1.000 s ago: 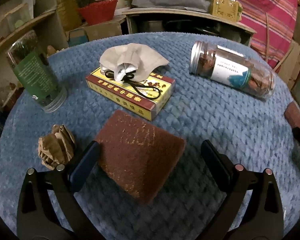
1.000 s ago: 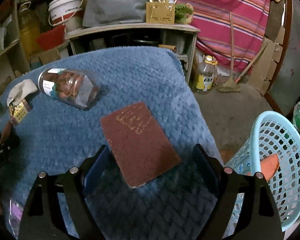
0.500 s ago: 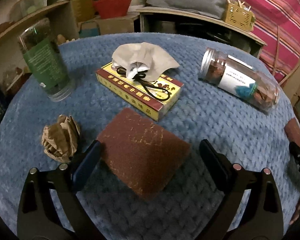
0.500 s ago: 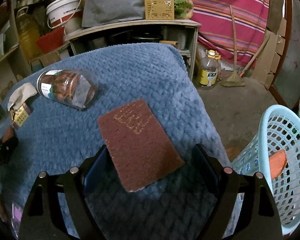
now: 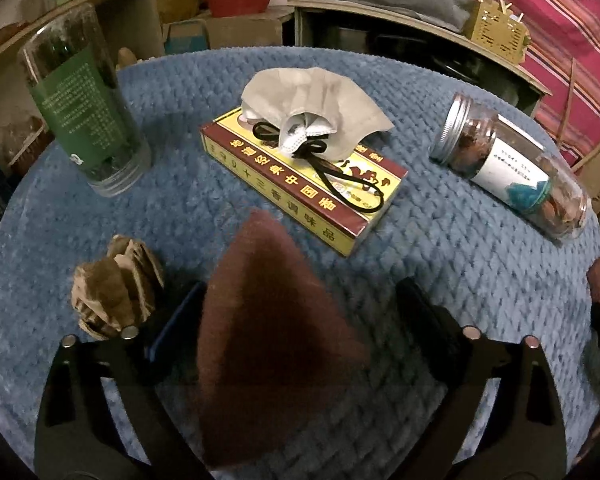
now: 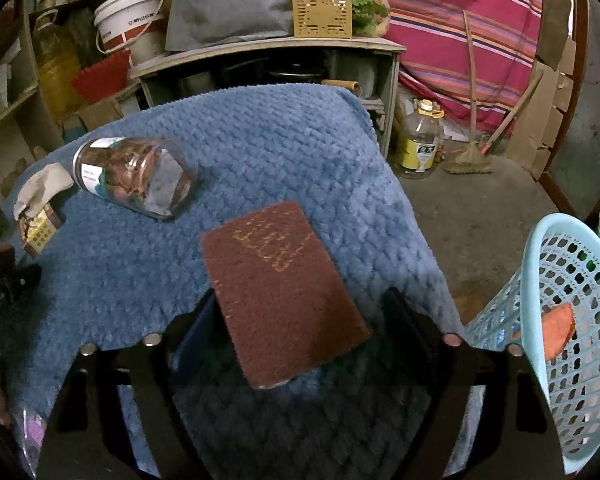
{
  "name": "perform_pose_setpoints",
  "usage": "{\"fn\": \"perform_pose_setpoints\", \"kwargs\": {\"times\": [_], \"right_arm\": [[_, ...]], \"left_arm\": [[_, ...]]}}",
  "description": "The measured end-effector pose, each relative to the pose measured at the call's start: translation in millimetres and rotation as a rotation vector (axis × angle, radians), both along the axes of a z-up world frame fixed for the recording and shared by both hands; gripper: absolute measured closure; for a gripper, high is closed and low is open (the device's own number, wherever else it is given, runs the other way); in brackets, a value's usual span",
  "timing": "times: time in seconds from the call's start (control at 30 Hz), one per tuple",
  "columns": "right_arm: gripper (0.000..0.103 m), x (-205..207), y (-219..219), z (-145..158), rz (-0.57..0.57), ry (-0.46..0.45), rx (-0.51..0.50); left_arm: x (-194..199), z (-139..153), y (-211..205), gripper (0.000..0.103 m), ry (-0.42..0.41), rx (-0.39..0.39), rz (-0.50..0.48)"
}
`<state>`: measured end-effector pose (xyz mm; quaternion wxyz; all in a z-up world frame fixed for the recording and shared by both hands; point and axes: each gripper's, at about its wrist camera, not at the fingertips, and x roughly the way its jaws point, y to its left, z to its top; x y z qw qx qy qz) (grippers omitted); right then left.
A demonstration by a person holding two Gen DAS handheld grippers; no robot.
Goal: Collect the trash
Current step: 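Lift and carry both maroon pads toward the light-blue basket with both tools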
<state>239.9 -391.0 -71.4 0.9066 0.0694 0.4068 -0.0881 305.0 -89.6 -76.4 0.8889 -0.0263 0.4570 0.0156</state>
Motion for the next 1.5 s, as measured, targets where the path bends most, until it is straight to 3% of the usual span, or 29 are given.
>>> {"fn": "perform_pose_setpoints", "kwargs": {"times": [0.1,0.23,0.37,0.7,0.83,1.2,1.5], "right_arm": [[0.036,-2,-3,1,-0.004,-0.012,0.017],[0.036,-3,-4,1,-0.002,-0.013,0.024],[0.034,-2,-2,0,-0.002,-0.003,0.002],[0.028,2,11,-1,0.014,0.032,-0.07],[0.036,2,13,0,0.011,0.031,-0.076],[0.041,-6,2,8,0.009,-0.022,-0.01],[0.04,-25,12,30,0.08,-0.113,-0.067]], "left_arm": [[-5,3,0,0.023,-0.018,0.012,-0.009],[-7,4,4,0.029,-0.016,0.013,-0.014],[-6,2,12,0.028,-0.004,-0.017,-0.016],[-5,-1,4,0.025,-0.003,0.026,-0.02],[-7,0,6,0.026,-0.003,0.015,-0.021],[-20,10,6,0.034,-0.019,-0.008,-0.074],[-47,37,-20,0.034,-0.127,0.002,-0.178]]}}
